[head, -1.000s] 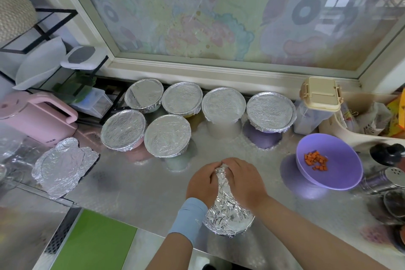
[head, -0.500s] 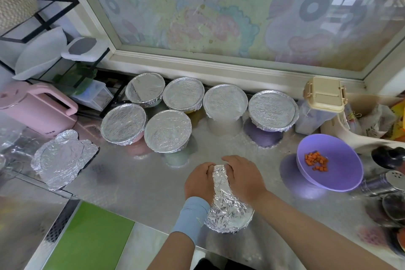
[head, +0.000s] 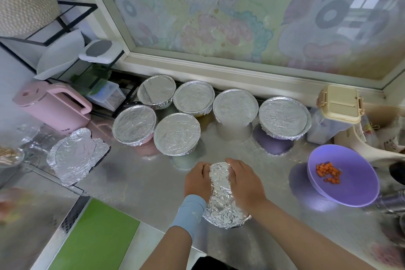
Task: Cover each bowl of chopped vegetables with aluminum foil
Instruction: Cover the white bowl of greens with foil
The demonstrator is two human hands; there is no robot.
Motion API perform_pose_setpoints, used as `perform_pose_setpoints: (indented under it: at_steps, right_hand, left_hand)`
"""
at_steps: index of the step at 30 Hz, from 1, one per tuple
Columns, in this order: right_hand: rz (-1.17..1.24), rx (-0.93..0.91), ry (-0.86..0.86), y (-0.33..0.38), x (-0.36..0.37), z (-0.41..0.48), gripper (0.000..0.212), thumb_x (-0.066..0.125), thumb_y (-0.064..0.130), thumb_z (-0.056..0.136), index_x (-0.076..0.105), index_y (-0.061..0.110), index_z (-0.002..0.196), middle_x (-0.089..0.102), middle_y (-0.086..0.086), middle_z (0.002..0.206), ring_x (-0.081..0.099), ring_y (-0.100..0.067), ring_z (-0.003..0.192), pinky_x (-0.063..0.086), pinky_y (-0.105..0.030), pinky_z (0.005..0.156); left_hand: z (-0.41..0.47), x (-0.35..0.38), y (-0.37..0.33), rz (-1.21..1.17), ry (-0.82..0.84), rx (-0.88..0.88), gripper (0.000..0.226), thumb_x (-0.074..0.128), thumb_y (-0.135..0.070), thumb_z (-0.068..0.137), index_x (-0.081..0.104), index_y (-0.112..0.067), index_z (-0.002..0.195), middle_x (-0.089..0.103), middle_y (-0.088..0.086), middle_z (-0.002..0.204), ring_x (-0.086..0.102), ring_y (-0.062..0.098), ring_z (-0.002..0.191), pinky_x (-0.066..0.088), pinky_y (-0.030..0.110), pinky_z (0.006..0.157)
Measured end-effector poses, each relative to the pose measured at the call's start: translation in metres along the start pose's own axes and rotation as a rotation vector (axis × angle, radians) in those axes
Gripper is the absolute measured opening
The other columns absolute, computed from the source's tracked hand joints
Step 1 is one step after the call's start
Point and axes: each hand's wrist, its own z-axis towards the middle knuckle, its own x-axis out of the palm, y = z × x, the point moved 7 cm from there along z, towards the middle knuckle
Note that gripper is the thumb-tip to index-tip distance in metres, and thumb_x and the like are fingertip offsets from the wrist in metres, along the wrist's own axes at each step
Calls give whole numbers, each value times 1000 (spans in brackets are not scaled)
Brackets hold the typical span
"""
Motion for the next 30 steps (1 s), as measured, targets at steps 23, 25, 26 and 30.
perform_pose_setpoints:
  at_steps: [23,25,26,30]
  right_hand:
    - [235,230,61,22,9,43,11,57,36,94,67,36,91,67,14,63,62,-4,54,53,-32,66]
    - [257,240,60,22,9,43,11,58,36,93,69,37,90,67,16,64,62,-4,54,54,-32,67]
    - [255,247,58,22,8,42,11,59,36,93,70,37,90,67,17,65,62,-3,56,54,-32,68]
    - [250,238,81,25,7,44,12,59,34,93,70,35,89,67,19,67,62,-4,59,53,-31,66]
  left_hand:
    - [38,-12,3,-104,157,32,14,62,-35,91,75,-33,98,72,-17,88,62,-4,80,45,14,74]
    - [40,-11,5,-127,162,13,14,63,-35,91,75,-31,95,72,-17,85,62,-4,77,44,12,70]
    - [40,-11,5,-136,161,10,13,63,-35,90,75,-31,94,71,-17,82,62,-4,75,44,11,68]
    - [41,-12,2,-118,184,19,12,60,-31,92,71,-27,88,68,-15,78,59,-3,71,40,10,62]
